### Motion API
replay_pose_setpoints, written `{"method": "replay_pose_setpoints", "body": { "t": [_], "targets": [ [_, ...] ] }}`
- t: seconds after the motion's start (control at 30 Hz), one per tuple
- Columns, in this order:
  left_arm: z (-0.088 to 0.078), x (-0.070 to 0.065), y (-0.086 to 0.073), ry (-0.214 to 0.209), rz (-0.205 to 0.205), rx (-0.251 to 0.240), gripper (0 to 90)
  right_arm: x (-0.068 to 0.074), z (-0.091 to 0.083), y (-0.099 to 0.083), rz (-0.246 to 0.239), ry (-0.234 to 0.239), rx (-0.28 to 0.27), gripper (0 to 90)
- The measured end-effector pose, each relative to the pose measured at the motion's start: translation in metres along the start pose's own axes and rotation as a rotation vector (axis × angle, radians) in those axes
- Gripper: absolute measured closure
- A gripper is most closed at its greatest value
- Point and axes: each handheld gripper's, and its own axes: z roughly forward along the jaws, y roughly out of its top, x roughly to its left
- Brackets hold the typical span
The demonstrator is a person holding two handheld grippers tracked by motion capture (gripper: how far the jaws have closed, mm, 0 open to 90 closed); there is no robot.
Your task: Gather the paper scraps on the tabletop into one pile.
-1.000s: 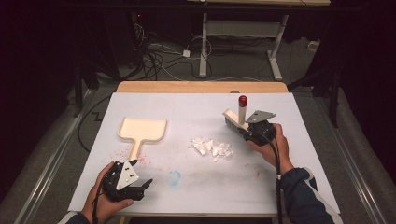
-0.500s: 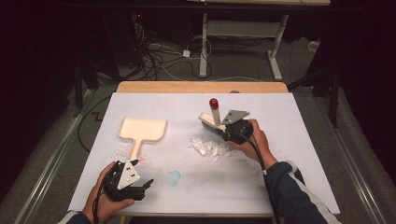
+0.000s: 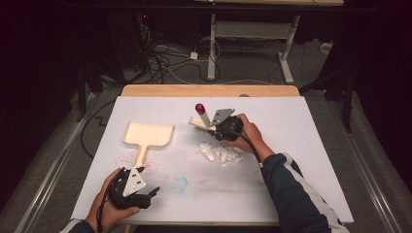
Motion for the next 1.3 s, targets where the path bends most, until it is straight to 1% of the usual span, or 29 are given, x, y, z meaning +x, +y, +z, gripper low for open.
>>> {"method": "replay_pose_setpoints", "body": {
  "t": [0.1, 0.17, 0.2, 0.23, 0.3, 0.37, 0.4, 0.43, 0.5, 0.57, 0.63, 0.7, 0.77, 0.83, 0.9, 1.0, 1.13, 1.2, 1.27, 1.3],
  "targets": [
    [0.000, -0.001, 0.000, -0.001, 0.003, -0.003, 19.4, 0.002, -0.007, -0.005, -0.025, 0.031, -0.011, 67.4],
    [0.000, -0.001, 0.001, -0.002, 0.006, -0.001, 19.4, 0.002, -0.013, -0.010, -0.034, 0.075, -0.019, 67.3],
    [0.000, -0.002, 0.001, -0.003, 0.008, 0.003, 19.4, 0.003, -0.017, -0.013, -0.044, 0.089, -0.024, 67.4],
    [0.000, -0.002, 0.001, -0.004, 0.009, 0.005, 19.4, 0.002, -0.021, -0.016, -0.049, 0.101, -0.027, 67.4],
    [0.001, -0.002, 0.001, -0.006, 0.008, 0.006, 19.4, 0.000, -0.031, -0.022, -0.056, 0.120, -0.050, 67.5],
    [0.001, -0.002, 0.002, -0.007, 0.011, 0.009, 19.4, -0.002, -0.039, -0.028, -0.053, 0.146, -0.065, 67.5],
    [0.001, -0.002, 0.002, -0.007, 0.012, 0.009, 19.4, -0.002, -0.043, -0.030, -0.062, 0.155, -0.068, 67.5],
    [0.002, -0.002, 0.002, -0.006, 0.011, 0.010, 19.4, -0.003, -0.045, -0.031, -0.066, 0.146, -0.065, 67.5],
    [0.002, -0.002, 0.002, -0.004, 0.007, 0.008, 19.4, -0.004, -0.051, -0.035, -0.048, 0.118, -0.067, 67.4],
    [0.002, -0.002, 0.002, -0.003, 0.007, 0.008, 19.4, -0.006, -0.055, -0.039, -0.029, 0.105, -0.085, 67.4],
    [0.002, -0.002, 0.002, -0.003, 0.004, 0.006, 19.4, -0.008, -0.059, -0.041, 0.001, 0.090, -0.106, 67.4],
    [0.001, -0.002, 0.002, -0.004, 0.004, 0.007, 19.4, -0.009, -0.063, -0.043, 0.035, 0.085, -0.125, 67.3],
    [0.001, -0.002, 0.002, -0.008, 0.002, 0.003, 19.4, -0.010, -0.067, -0.044, 0.082, 0.079, -0.142, 67.3],
    [0.001, -0.002, 0.002, -0.008, 0.002, 0.002, 19.4, -0.010, -0.071, -0.043, 0.115, 0.046, -0.141, 67.3],
    [0.001, -0.002, 0.002, -0.007, 0.002, 0.005, 19.4, -0.009, -0.076, -0.041, 0.172, 0.016, -0.136, 67.3],
    [0.001, -0.002, 0.002, -0.006, 0.002, 0.006, 19.4, -0.004, -0.083, -0.037, 0.223, -0.014, -0.142, 67.3],
    [0.000, -0.002, 0.002, 0.000, -0.001, 0.004, 19.4, 0.010, -0.096, -0.027, 0.348, -0.004, -0.206, 67.4],
    [0.000, -0.002, 0.002, 0.003, -0.003, 0.004, 19.4, 0.018, -0.098, -0.021, 0.390, 0.010, -0.233, 67.4],
    [-0.001, -0.002, 0.002, 0.006, -0.004, 0.004, 19.4, 0.032, -0.099, -0.012, 0.430, 0.030, -0.255, 67.4],
    [-0.001, -0.002, 0.002, 0.006, -0.002, 0.005, 19.4, 0.037, -0.098, -0.009, 0.441, 0.039, -0.262, 67.4]
  ]
}}
